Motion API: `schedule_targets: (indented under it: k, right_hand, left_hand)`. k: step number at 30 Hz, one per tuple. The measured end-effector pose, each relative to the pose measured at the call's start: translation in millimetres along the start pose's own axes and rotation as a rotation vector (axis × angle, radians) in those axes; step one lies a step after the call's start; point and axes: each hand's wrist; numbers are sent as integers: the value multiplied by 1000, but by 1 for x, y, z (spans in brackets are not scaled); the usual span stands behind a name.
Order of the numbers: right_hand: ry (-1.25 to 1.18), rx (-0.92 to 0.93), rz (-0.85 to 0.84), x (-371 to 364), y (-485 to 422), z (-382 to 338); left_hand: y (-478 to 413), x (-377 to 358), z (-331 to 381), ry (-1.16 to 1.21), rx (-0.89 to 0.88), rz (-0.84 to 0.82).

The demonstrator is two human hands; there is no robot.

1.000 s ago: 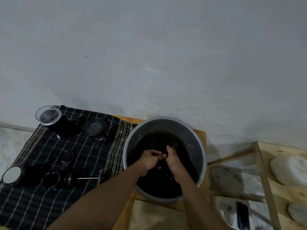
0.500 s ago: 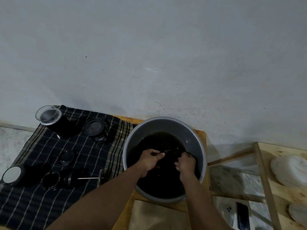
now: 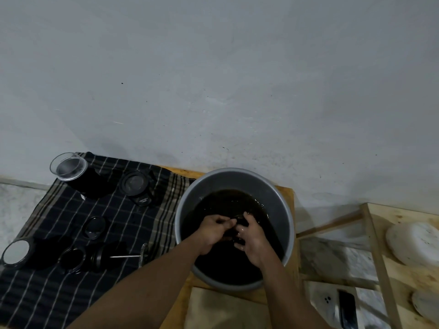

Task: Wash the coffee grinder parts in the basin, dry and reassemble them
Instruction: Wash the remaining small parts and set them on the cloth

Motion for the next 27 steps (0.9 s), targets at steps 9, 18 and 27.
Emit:
schedule_targets:
  k: [9, 18, 27]
  right_hand:
    - [26, -36, -23, 0, 0, -18]
    - [-377, 77, 274, 10, 0, -7]
    - [-109, 0, 35, -10, 6, -11]
  left_hand:
    - [2, 5, 5, 35, -37, 18]
    - [-5, 15, 12, 18, -14, 142]
    - [-3, 9, 8, -27, 38, 66]
Point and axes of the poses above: each hand's wrist, its own y-axis away from the middle knuckle, its own x-axis out of the back of the hand, z = x × y, and after that the axes turned 14 degrees about -y, right-handed
